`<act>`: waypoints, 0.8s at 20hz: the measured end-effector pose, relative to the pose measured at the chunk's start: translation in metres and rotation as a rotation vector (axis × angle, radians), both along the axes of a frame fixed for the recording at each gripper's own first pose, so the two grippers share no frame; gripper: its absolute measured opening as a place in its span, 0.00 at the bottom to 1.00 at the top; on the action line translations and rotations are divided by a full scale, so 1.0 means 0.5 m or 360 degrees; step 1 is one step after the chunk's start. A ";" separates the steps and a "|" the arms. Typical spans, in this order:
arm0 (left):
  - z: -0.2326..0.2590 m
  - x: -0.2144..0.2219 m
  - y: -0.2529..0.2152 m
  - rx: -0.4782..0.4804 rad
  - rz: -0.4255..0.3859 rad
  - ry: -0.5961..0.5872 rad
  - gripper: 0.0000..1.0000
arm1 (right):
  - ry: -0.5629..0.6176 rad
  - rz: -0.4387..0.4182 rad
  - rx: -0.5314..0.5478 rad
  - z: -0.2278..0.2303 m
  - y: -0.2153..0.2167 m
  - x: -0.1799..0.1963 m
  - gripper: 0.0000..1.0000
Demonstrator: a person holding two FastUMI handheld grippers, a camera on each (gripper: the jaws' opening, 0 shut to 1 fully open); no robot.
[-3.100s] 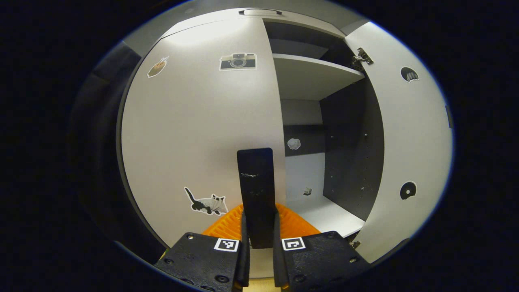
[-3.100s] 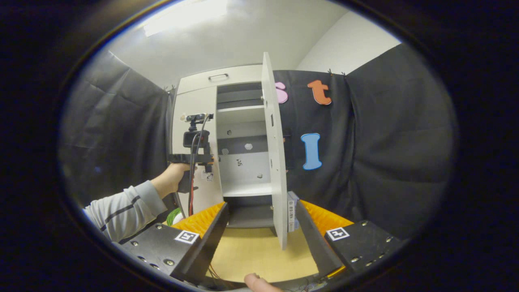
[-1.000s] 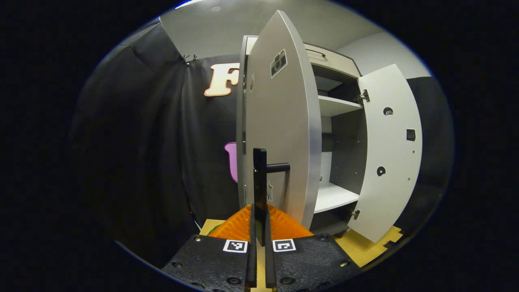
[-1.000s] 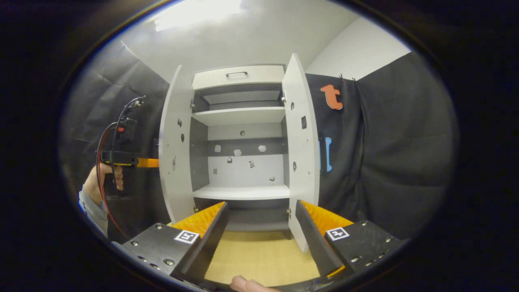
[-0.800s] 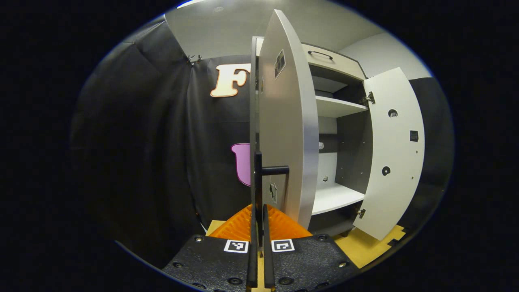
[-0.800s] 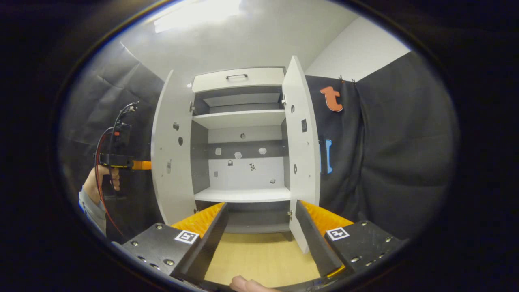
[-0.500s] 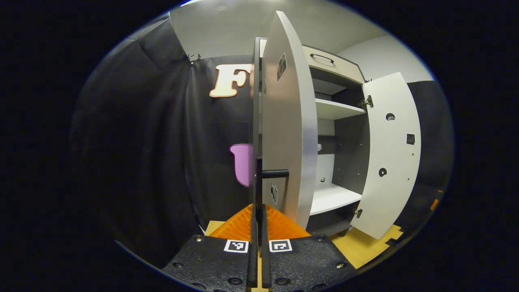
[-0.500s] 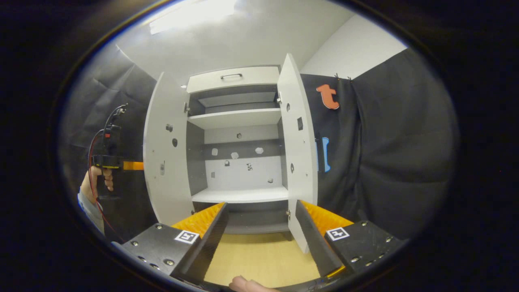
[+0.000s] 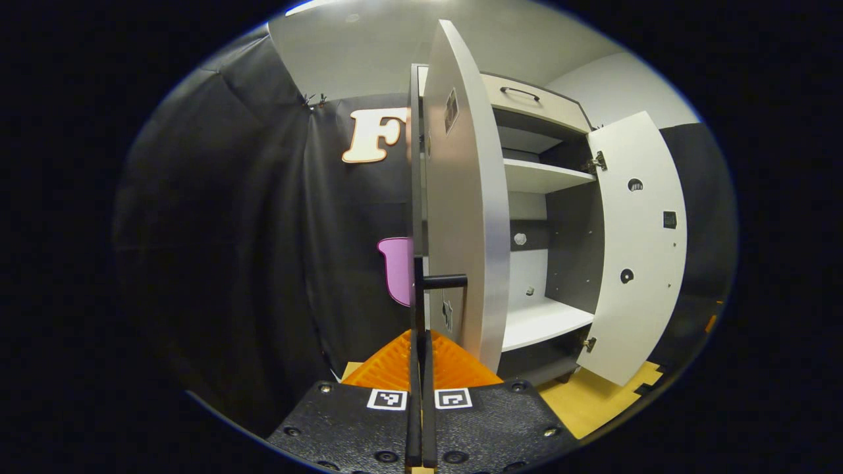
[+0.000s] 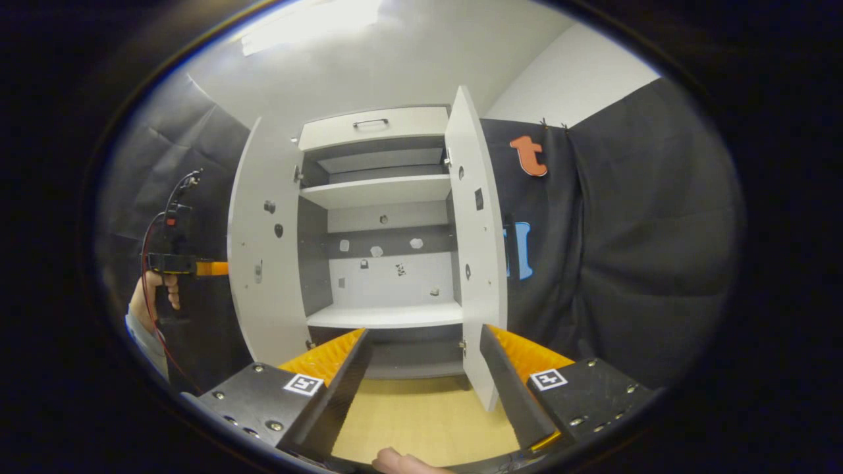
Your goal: Open the right door of the double-door shoe cabinet with the right hand, and open the left door with the left hand.
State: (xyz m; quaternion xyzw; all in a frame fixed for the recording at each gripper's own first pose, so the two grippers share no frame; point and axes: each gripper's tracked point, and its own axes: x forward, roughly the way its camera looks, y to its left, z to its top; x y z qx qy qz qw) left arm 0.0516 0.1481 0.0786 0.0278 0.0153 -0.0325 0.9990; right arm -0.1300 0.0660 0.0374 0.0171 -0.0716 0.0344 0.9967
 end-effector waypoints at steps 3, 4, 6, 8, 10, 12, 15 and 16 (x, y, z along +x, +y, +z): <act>-0.019 -0.018 -0.002 0.0008 0.0040 0.0034 0.02 | -0.0001 0.0000 -0.0008 -0.001 -0.002 -0.002 0.98; -0.027 -0.027 0.000 0.0026 0.0058 0.0041 0.03 | -0.0003 0.0004 -0.0012 -0.003 -0.001 -0.004 0.98; -0.029 -0.057 -0.004 0.0067 0.0072 0.0004 0.05 | -0.0001 0.0002 -0.0020 -0.005 -0.002 -0.004 0.99; -0.029 -0.080 -0.001 0.0092 0.0136 -0.0026 0.33 | -0.0002 0.0000 -0.0017 -0.005 -0.001 -0.004 0.99; -0.048 -0.104 -0.003 0.0065 0.0191 0.0012 0.69 | -0.0001 0.0000 -0.0015 -0.006 0.000 -0.003 0.98; -0.058 -0.132 -0.025 0.0018 0.0167 0.0025 0.73 | -0.0004 0.0003 -0.0022 -0.005 0.003 -0.004 0.98; -0.070 -0.161 -0.045 -0.0007 0.0166 0.0011 0.89 | -0.0006 0.0009 -0.0024 -0.005 0.007 -0.005 0.99; -0.073 -0.173 -0.052 -0.0013 0.0177 0.0007 0.96 | -0.0007 0.0009 -0.0026 -0.007 0.007 -0.006 0.99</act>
